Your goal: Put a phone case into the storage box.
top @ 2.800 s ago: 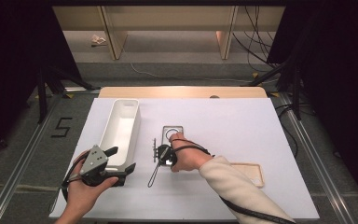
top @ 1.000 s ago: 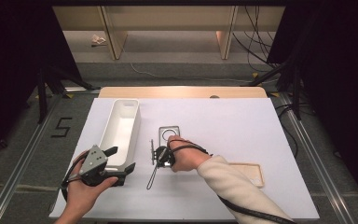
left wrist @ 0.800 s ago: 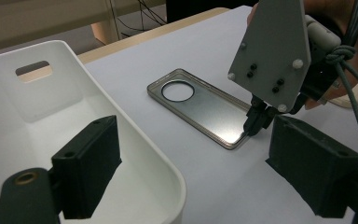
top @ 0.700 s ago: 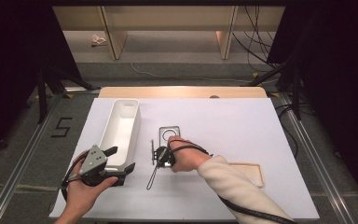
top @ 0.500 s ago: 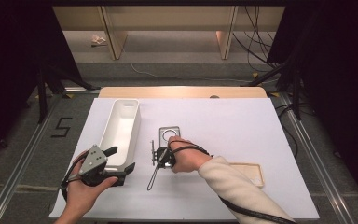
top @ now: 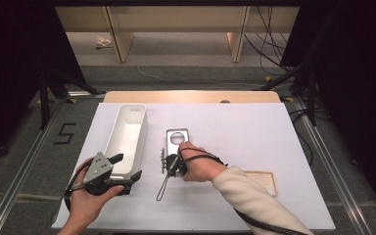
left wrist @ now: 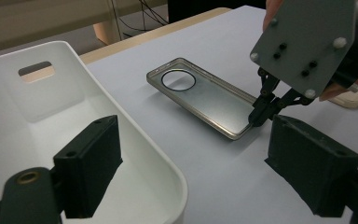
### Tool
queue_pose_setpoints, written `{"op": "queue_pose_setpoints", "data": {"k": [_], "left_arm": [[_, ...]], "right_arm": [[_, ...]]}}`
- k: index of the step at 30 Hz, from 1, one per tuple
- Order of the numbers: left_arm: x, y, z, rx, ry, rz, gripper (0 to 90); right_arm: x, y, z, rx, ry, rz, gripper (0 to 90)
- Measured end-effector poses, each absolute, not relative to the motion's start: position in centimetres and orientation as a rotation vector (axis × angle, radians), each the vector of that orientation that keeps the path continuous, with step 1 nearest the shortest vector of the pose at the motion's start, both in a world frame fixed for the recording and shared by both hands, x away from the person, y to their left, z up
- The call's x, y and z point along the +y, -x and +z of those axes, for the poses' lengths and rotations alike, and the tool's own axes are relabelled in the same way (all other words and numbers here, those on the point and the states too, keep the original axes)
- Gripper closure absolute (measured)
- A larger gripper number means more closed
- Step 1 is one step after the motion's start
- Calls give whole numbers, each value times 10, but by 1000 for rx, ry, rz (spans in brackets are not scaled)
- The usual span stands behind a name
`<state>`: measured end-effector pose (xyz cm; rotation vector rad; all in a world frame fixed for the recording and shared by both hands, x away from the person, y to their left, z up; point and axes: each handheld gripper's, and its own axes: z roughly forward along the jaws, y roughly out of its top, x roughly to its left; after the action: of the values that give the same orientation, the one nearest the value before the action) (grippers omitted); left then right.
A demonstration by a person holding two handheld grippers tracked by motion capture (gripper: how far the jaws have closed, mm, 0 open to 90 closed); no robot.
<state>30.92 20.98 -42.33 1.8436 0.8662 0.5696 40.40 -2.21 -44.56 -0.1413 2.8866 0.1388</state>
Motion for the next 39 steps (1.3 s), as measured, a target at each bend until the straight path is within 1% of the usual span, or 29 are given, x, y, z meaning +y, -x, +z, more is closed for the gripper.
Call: {"op": "queue_pose_setpoints", "data": {"k": [6,15,29,39], "left_arm": [[209,-309,-424,868,-1845,569,169],[208,-310,-424,868,-1848,571,171],[206,-310,-425,875,-1852,573,174],[201,-311,-424,864,-1859,567,177]], "right_arm": [[-37,-397,-440,2836,143,221,897],[-75,-382,-431,2765,119,345,896],[-123,-344,-418,2601,124,508,895],[-141,-329,-421,2532,148,536,895]]}}
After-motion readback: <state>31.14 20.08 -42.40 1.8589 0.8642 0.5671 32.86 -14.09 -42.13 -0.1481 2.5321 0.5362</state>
